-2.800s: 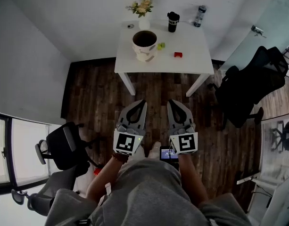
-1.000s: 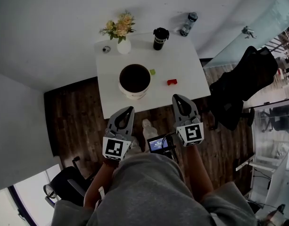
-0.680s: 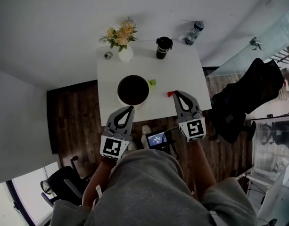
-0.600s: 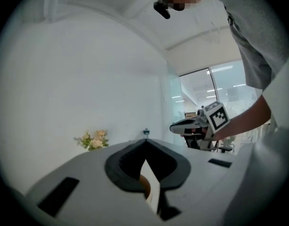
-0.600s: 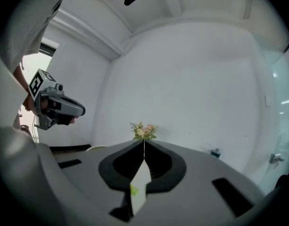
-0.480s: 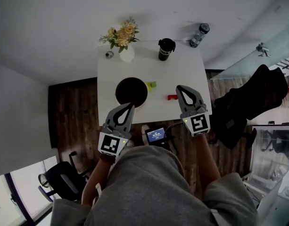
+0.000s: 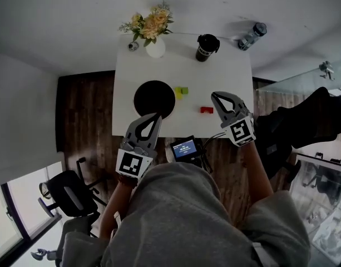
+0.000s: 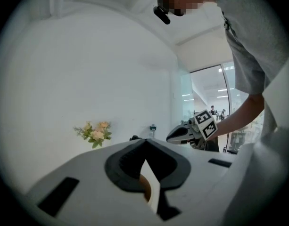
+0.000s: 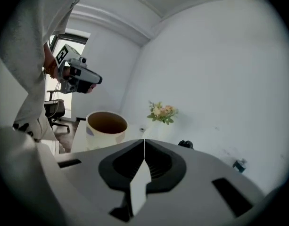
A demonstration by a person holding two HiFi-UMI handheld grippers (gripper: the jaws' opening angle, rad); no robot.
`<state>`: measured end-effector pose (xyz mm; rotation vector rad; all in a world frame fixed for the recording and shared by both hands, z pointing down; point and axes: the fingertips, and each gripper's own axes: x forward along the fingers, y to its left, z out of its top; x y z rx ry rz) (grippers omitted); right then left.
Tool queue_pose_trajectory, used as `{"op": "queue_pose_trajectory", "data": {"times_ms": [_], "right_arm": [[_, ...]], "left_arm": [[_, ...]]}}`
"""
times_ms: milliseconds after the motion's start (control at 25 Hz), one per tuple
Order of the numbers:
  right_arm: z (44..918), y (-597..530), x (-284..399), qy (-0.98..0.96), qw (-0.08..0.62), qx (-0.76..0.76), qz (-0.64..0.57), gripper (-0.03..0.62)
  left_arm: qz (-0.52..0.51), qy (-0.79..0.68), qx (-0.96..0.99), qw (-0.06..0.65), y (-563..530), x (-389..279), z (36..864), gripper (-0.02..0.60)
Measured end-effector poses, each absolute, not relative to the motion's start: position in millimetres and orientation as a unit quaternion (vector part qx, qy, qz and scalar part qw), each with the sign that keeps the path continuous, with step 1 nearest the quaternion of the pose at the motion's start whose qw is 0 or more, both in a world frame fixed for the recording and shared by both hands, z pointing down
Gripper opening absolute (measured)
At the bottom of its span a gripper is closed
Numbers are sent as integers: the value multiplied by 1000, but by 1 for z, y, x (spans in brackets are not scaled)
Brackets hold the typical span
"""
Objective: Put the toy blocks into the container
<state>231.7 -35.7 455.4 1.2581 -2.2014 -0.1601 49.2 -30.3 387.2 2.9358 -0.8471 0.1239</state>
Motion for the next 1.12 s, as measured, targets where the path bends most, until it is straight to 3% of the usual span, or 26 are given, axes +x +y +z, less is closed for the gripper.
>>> {"op": "queue_pose_trajectory", "data": {"times_ms": [440,520,1120], "right_arm": [[586,-13,245,-823,480,301,-28,9],[607,-7,247,-819,507,269,-19,48],[695,14,254,-789,591,161,52,100]], "left_arm": [[57,-280,957,40,-44,38,400,6],[66,-275,958,40,-42,38,407,6],[76,-287,953,57,-34,28,419,6]]}}
